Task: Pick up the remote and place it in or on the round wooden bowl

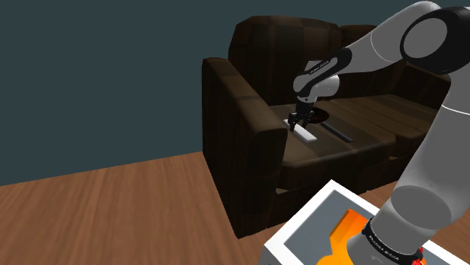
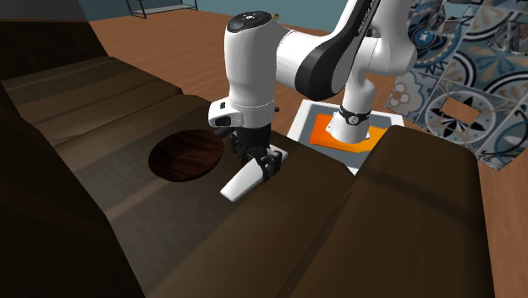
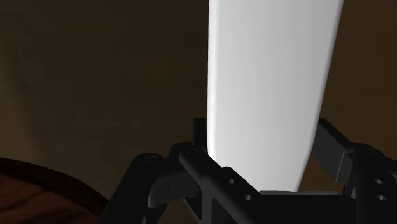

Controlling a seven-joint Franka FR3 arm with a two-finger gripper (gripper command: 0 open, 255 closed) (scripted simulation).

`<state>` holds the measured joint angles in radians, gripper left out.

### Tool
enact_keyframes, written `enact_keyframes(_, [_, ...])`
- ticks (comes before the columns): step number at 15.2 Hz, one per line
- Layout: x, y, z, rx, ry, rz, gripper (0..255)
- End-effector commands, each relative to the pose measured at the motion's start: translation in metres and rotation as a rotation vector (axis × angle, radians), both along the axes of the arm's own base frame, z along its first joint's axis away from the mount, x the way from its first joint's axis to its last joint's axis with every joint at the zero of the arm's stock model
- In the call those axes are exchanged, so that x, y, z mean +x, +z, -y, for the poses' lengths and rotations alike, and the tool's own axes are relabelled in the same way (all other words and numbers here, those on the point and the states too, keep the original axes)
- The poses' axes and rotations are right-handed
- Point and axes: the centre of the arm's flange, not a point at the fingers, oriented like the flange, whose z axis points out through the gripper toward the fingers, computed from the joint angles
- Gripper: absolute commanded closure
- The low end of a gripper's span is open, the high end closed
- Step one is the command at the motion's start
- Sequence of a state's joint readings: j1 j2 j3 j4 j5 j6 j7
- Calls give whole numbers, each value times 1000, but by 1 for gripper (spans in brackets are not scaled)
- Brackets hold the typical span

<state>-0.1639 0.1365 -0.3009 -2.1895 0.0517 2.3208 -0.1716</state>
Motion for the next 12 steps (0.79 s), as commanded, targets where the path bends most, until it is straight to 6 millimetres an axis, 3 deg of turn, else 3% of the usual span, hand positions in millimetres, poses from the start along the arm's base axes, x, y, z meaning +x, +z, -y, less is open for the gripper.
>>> enact_keyframes(1, [0, 5, 0, 0, 0, 0, 255])
enact_keyframes(12, [0, 63, 0, 0, 0, 0, 255])
